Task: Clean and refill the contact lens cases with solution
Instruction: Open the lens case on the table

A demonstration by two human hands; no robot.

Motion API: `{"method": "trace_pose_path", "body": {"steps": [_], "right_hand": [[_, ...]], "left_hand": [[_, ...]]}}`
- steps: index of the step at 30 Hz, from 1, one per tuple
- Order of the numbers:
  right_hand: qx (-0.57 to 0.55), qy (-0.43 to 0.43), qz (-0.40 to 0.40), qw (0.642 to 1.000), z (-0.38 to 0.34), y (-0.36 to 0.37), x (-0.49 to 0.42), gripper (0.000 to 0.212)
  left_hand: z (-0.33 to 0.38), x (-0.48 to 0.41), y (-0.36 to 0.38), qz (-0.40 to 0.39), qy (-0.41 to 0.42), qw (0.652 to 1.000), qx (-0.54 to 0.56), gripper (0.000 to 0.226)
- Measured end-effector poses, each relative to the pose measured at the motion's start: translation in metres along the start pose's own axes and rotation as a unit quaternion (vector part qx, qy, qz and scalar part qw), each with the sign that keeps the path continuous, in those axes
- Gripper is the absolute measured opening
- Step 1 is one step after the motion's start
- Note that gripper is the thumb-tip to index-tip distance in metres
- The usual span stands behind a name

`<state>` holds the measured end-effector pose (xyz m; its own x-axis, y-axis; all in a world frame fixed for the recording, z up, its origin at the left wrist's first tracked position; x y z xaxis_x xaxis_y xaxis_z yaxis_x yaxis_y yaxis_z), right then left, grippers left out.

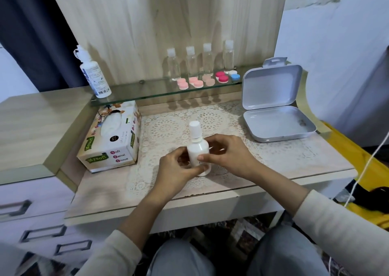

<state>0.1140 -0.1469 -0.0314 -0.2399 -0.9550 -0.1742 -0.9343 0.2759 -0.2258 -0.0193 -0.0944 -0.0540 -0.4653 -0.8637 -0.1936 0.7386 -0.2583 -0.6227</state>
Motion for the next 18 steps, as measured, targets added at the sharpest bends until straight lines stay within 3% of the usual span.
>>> {"method": "trace_pose_path", "body": {"steps": [6,11,15,18], "right_hand": [[-0.01,-0.008,0.006,1.0,0.001,-0.001,0.002,0.035],[-0.012,-0.011,0.005,1.0,0.004,0.0,0.006,0.04],[-0.007,-0.01,-0.002,1.0,0.004,0.001,0.007,0.044],[-0.007,-0.008,-0.005,1.0,0.005,0.001,0.007,0.043]], "left_hand": [[0.004,0.002,0.0,-0.072,0.008,0.997,0.008,0.048],[0.018,-0.008,-0.02,-0.168,0.012,0.985,-0.022,0.078],[0.062,-0.017,-0.045,-0.172,0.118,0.977,0.033,0.066],[0.083,-0.02,-0.043,-0.196,0.171,0.966,0.013,0.057]]}}
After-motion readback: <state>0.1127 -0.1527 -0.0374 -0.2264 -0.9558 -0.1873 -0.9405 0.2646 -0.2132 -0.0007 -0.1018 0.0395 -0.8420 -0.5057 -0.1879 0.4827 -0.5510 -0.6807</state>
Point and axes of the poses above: each hand's wrist, its own x-axis away from the middle knuckle, its own y-axis out of the palm, z = x × y, the point moved 7 cm from there along -x, towards the middle knuckle, and after that the axes turned 14 degrees about -x, right-handed, at the moved point
